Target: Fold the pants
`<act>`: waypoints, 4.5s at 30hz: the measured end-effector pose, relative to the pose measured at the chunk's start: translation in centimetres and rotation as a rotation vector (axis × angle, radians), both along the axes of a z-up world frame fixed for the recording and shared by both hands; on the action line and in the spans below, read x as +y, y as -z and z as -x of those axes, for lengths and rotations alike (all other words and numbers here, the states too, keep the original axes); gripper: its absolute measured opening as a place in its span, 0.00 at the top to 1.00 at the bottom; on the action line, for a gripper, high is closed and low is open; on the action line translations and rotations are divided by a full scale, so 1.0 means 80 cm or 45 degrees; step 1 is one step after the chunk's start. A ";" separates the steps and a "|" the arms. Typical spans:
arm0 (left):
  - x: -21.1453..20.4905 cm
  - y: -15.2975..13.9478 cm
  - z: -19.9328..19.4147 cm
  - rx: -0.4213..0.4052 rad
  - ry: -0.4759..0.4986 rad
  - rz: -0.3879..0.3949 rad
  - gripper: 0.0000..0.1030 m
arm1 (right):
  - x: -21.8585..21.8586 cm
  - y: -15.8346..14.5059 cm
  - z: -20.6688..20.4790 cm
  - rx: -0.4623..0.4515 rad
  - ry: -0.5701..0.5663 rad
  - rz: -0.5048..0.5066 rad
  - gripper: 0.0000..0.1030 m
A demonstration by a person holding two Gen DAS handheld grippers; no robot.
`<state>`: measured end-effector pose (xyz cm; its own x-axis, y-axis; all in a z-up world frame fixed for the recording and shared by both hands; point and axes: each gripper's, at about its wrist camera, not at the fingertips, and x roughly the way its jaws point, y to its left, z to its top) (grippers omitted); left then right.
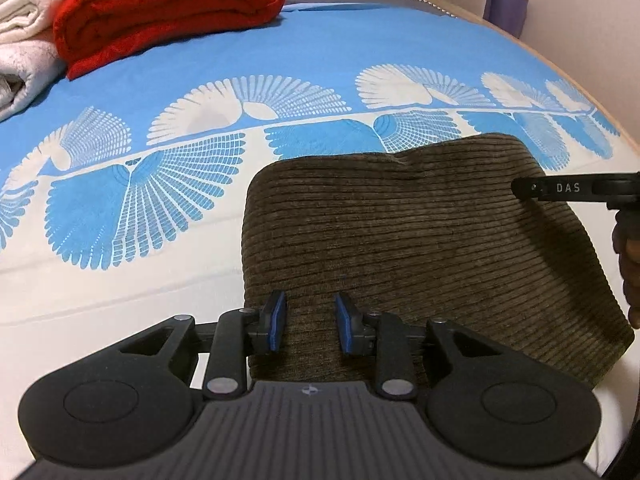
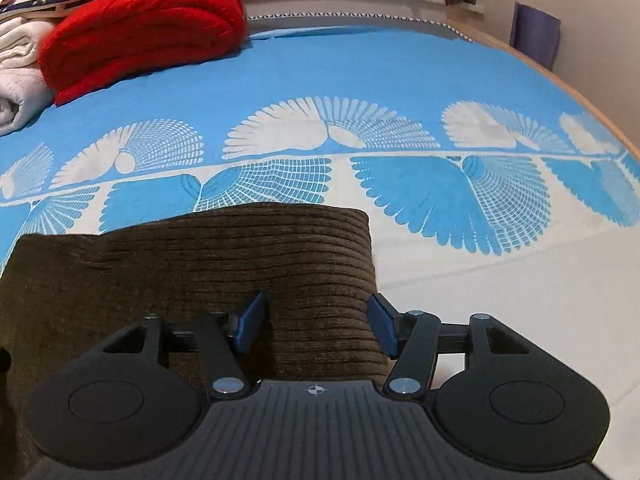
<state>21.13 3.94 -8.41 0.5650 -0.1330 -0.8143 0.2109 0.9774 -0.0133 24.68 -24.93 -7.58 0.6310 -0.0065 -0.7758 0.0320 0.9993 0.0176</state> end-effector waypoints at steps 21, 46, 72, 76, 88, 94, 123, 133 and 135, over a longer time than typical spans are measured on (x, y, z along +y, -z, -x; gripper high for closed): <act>-0.009 -0.068 0.104 -0.280 -0.009 -0.071 0.19 | -0.028 -0.111 0.125 -0.269 0.071 -0.109 0.11; -0.036 -0.101 0.234 -0.178 -0.241 0.021 0.00 | -0.026 -0.170 0.299 -0.417 -0.005 -0.117 0.01; -0.021 -0.080 0.218 -0.151 -0.263 0.037 0.00 | 0.035 -0.122 0.289 -0.147 -0.143 -0.107 0.01; -0.024 -0.079 0.217 -0.149 -0.252 0.036 0.00 | 0.036 -0.120 0.287 -0.147 -0.147 -0.101 0.01; -0.024 -0.077 0.214 -0.153 -0.237 0.029 0.00 | 0.035 -0.117 0.283 -0.141 -0.135 -0.089 0.01; -0.026 -0.077 0.214 -0.156 -0.229 0.027 0.00 | 0.035 -0.117 0.282 -0.139 -0.136 -0.089 0.01; -0.025 -0.074 0.215 -0.154 -0.196 0.021 0.00 | 0.041 -0.115 0.280 -0.130 -0.143 -0.080 0.01; -0.024 -0.073 0.215 -0.162 -0.193 0.022 0.00 | 0.044 -0.113 0.279 -0.125 -0.149 -0.070 0.01; -0.024 -0.073 0.215 -0.163 -0.197 0.024 0.00 | 0.044 -0.113 0.279 -0.126 -0.149 -0.070 0.01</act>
